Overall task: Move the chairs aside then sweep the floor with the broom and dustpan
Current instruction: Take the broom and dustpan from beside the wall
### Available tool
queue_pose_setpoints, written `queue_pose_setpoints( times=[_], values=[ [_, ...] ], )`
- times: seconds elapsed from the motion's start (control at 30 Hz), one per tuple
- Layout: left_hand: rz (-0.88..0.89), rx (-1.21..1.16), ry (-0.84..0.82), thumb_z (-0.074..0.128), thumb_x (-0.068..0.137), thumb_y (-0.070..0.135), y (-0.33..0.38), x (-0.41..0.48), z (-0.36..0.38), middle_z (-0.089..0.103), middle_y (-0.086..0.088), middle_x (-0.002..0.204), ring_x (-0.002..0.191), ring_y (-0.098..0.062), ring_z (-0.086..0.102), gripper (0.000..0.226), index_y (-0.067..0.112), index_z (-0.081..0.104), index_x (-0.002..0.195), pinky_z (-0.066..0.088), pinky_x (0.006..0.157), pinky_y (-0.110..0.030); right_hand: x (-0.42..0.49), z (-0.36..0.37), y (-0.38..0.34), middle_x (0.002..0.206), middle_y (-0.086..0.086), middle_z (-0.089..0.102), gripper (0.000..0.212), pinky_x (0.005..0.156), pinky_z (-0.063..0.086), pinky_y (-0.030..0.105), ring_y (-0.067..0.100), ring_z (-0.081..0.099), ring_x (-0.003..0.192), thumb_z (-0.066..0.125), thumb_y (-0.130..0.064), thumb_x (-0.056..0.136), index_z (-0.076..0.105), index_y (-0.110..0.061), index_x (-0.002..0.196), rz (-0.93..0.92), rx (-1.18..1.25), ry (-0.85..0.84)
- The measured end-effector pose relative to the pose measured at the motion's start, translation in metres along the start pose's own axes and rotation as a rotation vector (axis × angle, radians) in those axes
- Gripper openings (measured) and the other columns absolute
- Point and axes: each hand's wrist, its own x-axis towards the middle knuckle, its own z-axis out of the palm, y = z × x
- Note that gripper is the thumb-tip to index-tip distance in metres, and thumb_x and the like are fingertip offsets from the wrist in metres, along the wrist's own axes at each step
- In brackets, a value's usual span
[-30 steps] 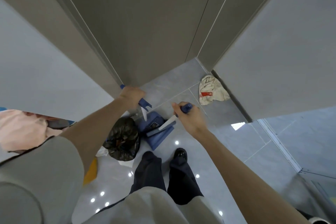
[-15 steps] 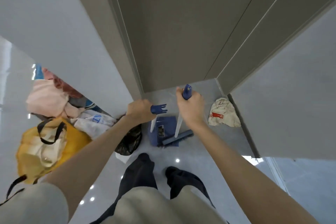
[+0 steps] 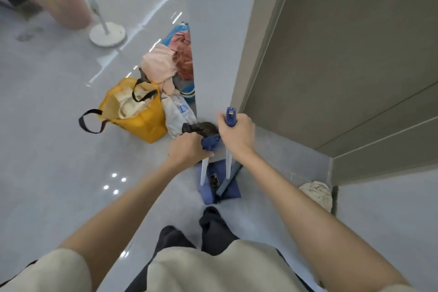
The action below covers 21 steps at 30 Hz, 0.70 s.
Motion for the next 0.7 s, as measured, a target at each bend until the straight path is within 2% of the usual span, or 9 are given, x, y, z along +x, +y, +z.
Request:
queue_pose_setpoints(
  times=[0.07,0.17,0.27,0.33,0.4,0.5,0.57,0.63,0.7],
  values=[
    [-0.083,-0.049,0.044,0.066,0.08,0.042,-0.022,-0.028,-0.001,0.057,-0.004,0.072,0.073,-0.025,0.062,0.033,0.009,0.065,0.083,0.035,0.052,-0.027,-0.014,0.019,-0.013,0.043,-0.005,0.035,0.052,0.051,0.029,0.031,0.009,0.035,0.044,0.055,-0.023,0.09,0.031,-0.023,0.044,-0.038,-0.015,-0.105],
    [-0.248,-0.139,0.067,0.066,0.079,0.043,-0.068,-0.072,0.001,0.068,-0.007,0.079,0.074,-0.025,0.065,0.033,0.011,0.069,0.086,0.042,0.056,-0.029,-0.038,0.056,-0.03,0.047,-0.001,0.043,0.045,0.054,0.034,0.03,0.013,0.041,0.048,0.054,-0.022,0.09,0.039,-0.016,0.048,-0.147,-0.028,-0.251],
    [-0.441,-0.233,0.095,0.065,0.078,0.045,-0.123,-0.125,0.001,0.063,-0.003,0.073,0.07,-0.024,0.062,0.031,0.015,0.063,0.077,0.04,0.052,-0.025,-0.069,0.101,-0.05,0.054,-0.001,0.045,0.036,0.058,0.035,0.03,0.017,0.044,0.054,0.052,-0.019,0.09,0.041,-0.016,0.055,-0.285,-0.063,-0.42],
    [-0.54,-0.27,0.134,0.063,0.08,0.046,-0.159,-0.162,0.0,0.059,-0.002,0.071,0.066,-0.021,0.056,0.03,0.017,0.057,0.074,0.033,0.047,-0.023,-0.089,0.132,-0.061,0.062,0.002,0.045,0.028,0.06,0.041,0.035,0.02,0.046,0.059,0.05,-0.025,0.087,0.039,-0.024,0.062,-0.329,-0.051,-0.504],
    [-0.633,-0.311,0.182,0.063,0.08,0.046,-0.197,-0.203,0.003,0.058,-0.001,0.071,0.065,-0.021,0.053,0.029,0.017,0.057,0.074,0.03,0.046,-0.022,-0.113,0.164,-0.075,0.074,0.011,0.052,0.019,0.068,0.05,0.043,0.028,0.054,0.065,0.047,-0.04,0.083,0.04,-0.029,0.068,-0.338,-0.035,-0.574],
    [-0.761,-0.383,0.249,0.062,0.079,0.045,-0.25,-0.257,0.007,0.056,0.0,0.063,0.065,-0.024,0.054,0.032,0.016,0.056,0.067,0.03,0.046,-0.023,-0.155,0.204,-0.108,0.083,0.012,0.066,0.047,0.079,0.051,0.044,0.031,0.063,0.078,0.028,-0.074,0.078,0.042,-0.029,0.079,-0.386,-0.238,-0.749],
    [-0.809,-0.396,0.269,0.061,0.079,0.045,-0.275,-0.283,0.007,0.05,0.004,0.057,0.064,-0.024,0.054,0.034,0.017,0.052,0.062,0.031,0.046,-0.023,-0.179,0.224,-0.133,0.09,0.008,0.07,0.066,0.08,0.052,0.042,0.028,0.063,0.082,0.022,-0.083,0.074,0.05,-0.025,0.089,-0.353,-0.377,-0.88],
    [-0.867,-0.413,0.296,0.06,0.08,0.047,-0.305,-0.312,0.006,0.048,0.006,0.056,0.064,-0.025,0.054,0.033,0.017,0.053,0.066,0.031,0.047,-0.024,-0.2,0.254,-0.155,0.086,0.007,0.067,0.055,0.068,0.053,0.036,0.022,0.06,0.071,0.044,-0.064,0.084,0.059,-0.014,0.1,-0.29,-0.351,-1.034],
    [-0.918,-0.421,0.321,0.058,0.08,0.047,-0.329,-0.332,0.005,0.051,0.004,0.058,0.065,-0.025,0.054,0.032,0.016,0.059,0.072,0.033,0.048,-0.024,-0.209,0.278,-0.167,0.088,0.007,0.066,0.024,0.067,0.052,0.031,0.018,0.059,0.069,0.064,-0.024,0.086,0.061,-0.015,0.109,-0.175,-0.295,-1.212]
  ],
)
